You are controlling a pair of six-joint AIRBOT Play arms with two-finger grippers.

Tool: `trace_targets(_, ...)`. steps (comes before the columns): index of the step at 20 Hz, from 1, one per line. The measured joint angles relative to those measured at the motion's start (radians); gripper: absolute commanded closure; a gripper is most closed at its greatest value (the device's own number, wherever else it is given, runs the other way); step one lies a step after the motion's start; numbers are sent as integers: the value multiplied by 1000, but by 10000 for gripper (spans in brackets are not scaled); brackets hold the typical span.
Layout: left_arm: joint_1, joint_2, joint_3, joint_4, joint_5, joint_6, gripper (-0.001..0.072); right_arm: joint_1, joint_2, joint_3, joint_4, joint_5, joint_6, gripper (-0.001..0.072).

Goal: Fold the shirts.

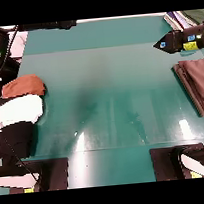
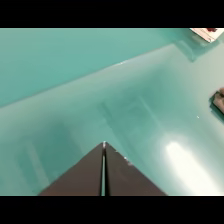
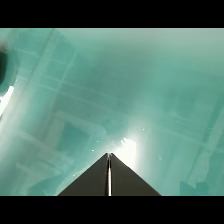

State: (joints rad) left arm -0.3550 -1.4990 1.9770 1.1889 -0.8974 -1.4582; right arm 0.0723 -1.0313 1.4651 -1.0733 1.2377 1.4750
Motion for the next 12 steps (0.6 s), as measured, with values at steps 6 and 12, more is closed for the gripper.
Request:
trace_targets(6,195,127,-63,201,-211,-6,684,0,0,0,-1,3,0,689)
trace_targets(12,426,198,-440,303,-291,-53,-11,0,0,0,-1,-11,0,689)
